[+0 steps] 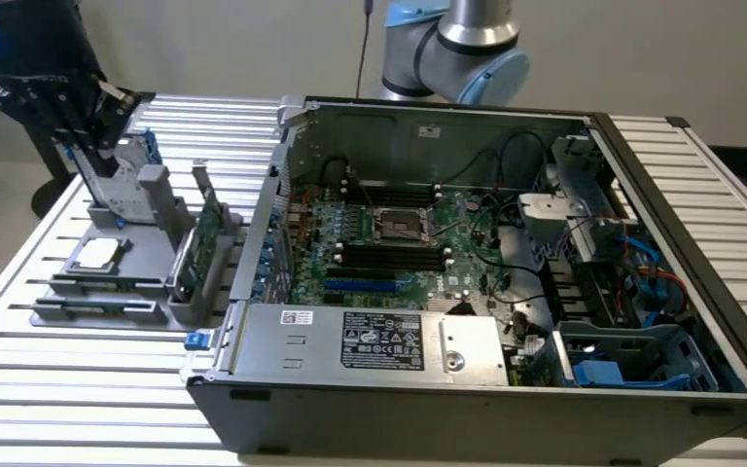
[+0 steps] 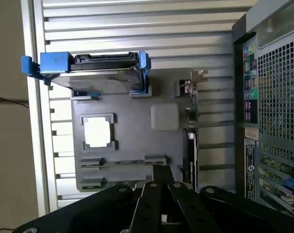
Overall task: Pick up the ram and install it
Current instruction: 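Reach for the ram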
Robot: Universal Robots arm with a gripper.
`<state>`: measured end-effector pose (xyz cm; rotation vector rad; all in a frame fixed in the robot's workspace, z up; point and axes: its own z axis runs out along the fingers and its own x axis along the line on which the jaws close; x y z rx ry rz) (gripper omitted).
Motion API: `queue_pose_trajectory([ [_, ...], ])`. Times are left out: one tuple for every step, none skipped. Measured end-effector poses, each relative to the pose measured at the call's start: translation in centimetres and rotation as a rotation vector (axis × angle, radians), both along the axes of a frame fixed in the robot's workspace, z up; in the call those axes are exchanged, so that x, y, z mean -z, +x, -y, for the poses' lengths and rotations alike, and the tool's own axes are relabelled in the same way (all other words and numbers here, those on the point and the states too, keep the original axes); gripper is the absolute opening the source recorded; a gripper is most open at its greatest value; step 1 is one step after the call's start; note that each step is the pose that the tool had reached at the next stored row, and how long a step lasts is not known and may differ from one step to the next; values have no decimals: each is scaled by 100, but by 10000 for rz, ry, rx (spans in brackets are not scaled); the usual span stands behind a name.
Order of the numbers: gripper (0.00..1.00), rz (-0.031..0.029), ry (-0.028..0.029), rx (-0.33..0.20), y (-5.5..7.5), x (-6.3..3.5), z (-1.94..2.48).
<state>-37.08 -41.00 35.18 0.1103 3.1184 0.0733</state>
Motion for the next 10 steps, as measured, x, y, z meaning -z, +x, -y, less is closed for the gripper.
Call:
queue_pose_trajectory([
  [11, -3, 0, 1, -45, 16, 0],
  [11, -6, 0, 1, -90, 31, 0],
  [11, -13, 0, 1, -135, 46, 1],
  [11, -24, 0, 2, -183, 61, 2],
  [11, -37, 0, 2, -223, 74, 4],
  [11, -56, 0, 1, -255, 86, 7],
  [11, -78, 0, 0, -279, 96, 11],
  [11, -108, 0, -1, -299, 105, 16],
  [11, -141, 0, -4, -313, 113, 23],
  [11, -178, -1, -8, -323, 120, 33],
])
